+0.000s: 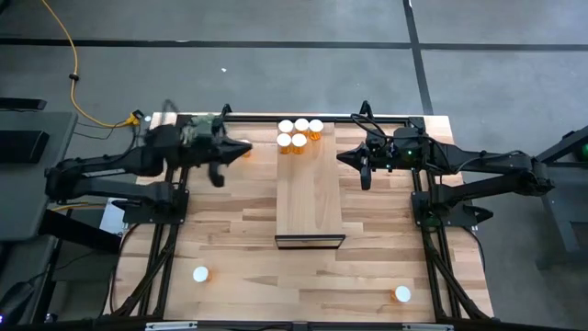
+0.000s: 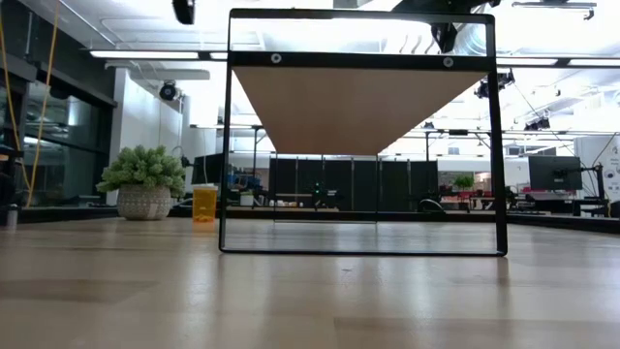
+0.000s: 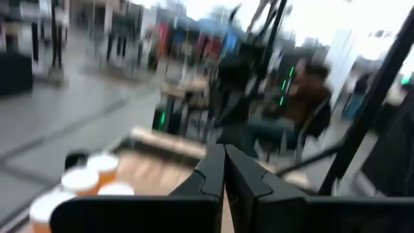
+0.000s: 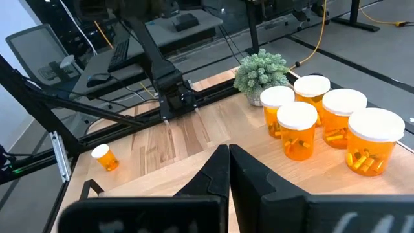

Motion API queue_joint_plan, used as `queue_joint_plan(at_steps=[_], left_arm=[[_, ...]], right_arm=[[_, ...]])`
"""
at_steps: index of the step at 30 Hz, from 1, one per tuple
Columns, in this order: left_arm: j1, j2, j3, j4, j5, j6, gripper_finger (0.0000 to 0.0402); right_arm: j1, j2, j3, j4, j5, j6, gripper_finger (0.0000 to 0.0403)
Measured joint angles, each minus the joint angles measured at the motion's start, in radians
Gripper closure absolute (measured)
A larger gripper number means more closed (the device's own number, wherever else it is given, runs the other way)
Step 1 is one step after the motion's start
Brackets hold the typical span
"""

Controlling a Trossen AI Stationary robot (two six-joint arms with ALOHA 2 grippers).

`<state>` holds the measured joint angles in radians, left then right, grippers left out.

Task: Pick and place medicine bottles onto shelf by color
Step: Put the orange pill bottle on the shelf

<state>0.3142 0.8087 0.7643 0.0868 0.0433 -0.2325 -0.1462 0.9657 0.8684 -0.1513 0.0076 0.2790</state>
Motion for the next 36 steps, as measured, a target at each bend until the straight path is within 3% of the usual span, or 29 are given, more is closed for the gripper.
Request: queue_joint_plan(at_steps=[3, 7, 16, 20, 30, 33, 36], left_arm=[[-0.027, -0.094, -0.114, 0.113, -0.032, -0.001, 0.0401], [-0.05, -0.165, -0.206, 0.145, -0.041, -0.032, 0.0401], [-0.049, -0.192, -0.222, 0.145, -0.04, 0.01, 0.0389], [-0.049, -0.19, -0.222, 0.101, -0.051, 0.024, 0.0351], [-0.049, -0.19, -0.222, 0.067, -0.028, 0.027, 0.0204], [-0.049, -0.19, -0.222, 0.067, -0.006, 0.04, 0.0185], [-0.05, -0.19, -0.222, 0.067, -0.002, 0.089, 0.0203]], right_arm=[[0.0, 0.0, 0.0, 0.0, 0.0, -0.013, 0.0403], [0.0, 0.0, 0.0, 0.0, 0.0, -0.018, 0.0403], [0.0, 0.0, 0.0, 0.0, 0.0, -0.026, 0.0403], [0.0, 0.0, 0.0, 0.0, 0.0, -0.026, 0.0403], [0.0, 0.0, 0.0, 0.001, 0.0, -0.018, 0.0403], [0.0, 0.0, 0.0, 0.001, 0.0, -0.018, 0.0403], [0.0, 0.0, 0.0, 0.001, 0.0, -0.018, 0.0403]])
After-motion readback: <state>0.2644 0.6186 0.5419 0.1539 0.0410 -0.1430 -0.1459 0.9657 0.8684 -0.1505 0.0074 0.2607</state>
